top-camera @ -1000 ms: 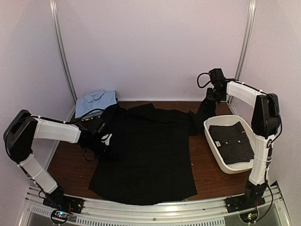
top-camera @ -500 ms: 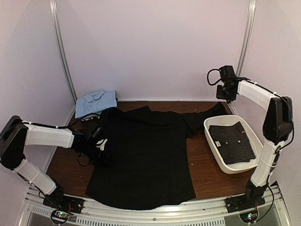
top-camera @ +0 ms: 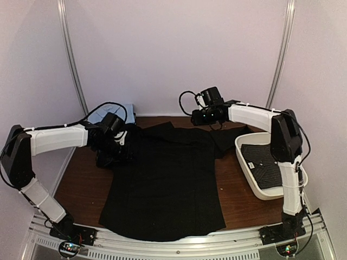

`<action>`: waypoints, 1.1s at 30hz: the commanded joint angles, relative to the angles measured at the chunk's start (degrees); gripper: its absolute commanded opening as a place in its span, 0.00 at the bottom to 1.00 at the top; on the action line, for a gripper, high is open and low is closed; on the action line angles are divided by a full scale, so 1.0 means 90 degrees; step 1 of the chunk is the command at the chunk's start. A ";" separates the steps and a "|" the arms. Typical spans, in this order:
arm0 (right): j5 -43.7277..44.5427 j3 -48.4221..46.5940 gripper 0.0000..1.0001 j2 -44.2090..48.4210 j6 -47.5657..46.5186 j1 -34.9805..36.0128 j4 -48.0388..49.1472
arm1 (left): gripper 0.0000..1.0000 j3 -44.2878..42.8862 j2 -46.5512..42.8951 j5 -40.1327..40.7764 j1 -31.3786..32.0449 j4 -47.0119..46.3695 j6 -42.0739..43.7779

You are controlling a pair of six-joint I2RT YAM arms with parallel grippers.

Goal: Fold and stack the long sleeve shirts
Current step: Flatten out the crumpled shirt at the center of the board.

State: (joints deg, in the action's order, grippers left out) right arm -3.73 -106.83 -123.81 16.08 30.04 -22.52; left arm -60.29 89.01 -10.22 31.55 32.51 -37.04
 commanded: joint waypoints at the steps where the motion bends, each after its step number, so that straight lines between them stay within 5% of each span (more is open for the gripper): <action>1: -0.1579 -0.0521 0.37 -0.0825 0.0373 0.0121 0.0804 | 0.33 -0.0610 0.0526 0.0380 -0.0484 -0.0050 0.0432; 10: -0.2319 -0.1647 0.22 -0.2493 0.1298 0.0032 0.1194 | 0.33 -0.1654 0.1893 0.0801 -0.1215 -0.0350 0.0667; 18: -0.2143 -0.1579 0.21 -0.2917 0.2197 -0.0397 0.1341 | 0.32 -0.1675 0.2602 0.0992 -0.1648 -0.0481 0.0669; 33: -0.1916 -0.1180 0.21 -0.2951 0.2495 -0.1000 0.1212 | 0.33 -0.0309 0.1341 0.1204 -0.1761 -0.0847 0.0177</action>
State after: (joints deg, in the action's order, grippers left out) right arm -23.55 -119.09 -148.55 38.35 21.52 -8.71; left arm -64.64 105.56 -2.09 16.53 25.54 -33.39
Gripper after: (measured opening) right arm 0.212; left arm 0.331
